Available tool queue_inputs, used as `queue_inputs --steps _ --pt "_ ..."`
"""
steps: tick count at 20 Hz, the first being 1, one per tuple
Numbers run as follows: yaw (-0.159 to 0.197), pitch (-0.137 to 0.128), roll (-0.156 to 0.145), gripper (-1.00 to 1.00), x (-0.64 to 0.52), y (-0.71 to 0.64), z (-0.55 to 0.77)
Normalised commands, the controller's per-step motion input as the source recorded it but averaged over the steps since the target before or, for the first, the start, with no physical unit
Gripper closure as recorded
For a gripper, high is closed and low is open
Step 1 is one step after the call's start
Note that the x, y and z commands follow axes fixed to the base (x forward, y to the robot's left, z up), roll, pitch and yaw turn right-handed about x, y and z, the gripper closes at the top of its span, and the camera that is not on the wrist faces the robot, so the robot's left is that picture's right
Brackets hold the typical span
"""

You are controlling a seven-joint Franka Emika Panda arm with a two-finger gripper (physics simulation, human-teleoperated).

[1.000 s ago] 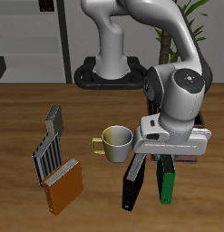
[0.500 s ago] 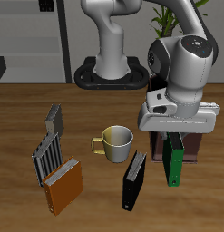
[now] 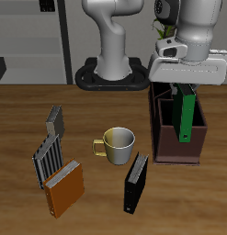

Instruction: Place the green book into the left desk caddy's left compartment

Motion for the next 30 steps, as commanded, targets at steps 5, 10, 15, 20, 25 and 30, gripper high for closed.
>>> queue_inputs --steps 5,10,15,20,25,30 --pt "-0.099 -0.081 -0.054 1.00 -0.74 0.04 0.50" --pt "-0.064 -0.060 -0.031 1.00 -1.03 0.12 0.48" --pt "-0.038 -0.016 -0.005 1.00 -0.91 0.13 0.13" --pt "0.064 -0.022 0.060 1.00 -0.65 0.26 -0.16" --pt "-0.014 -0.013 0.039 1.00 -0.64 0.19 -0.19" --pt "0.021 -0.035 0.066 1.00 -0.66 0.18 -0.17"
